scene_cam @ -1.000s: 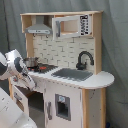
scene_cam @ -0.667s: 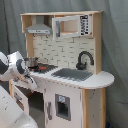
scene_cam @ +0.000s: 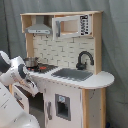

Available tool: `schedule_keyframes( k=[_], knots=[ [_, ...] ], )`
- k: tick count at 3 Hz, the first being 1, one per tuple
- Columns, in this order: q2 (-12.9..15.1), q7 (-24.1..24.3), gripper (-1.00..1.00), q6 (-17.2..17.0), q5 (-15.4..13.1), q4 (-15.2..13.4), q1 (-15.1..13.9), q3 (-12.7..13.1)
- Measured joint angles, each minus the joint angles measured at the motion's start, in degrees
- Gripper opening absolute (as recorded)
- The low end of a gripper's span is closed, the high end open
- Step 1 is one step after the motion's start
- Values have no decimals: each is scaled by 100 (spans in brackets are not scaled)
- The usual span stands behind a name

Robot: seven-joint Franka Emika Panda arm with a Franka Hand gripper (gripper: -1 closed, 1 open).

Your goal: Play with the kitchen

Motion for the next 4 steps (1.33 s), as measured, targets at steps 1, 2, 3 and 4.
schedule_keyframes(
  k=[1, 2, 3, 4],
  knots=[
    [0, 21, -100, 104, 14, -1, -405, 393],
    [-1, 226, -100, 147, 77, -1, -744, 802],
    [-1, 374, -100, 371, 195, 1, -1079, 1201],
    [-2, 512, -100, 546, 313, 2, -1456, 1587]
  ],
)
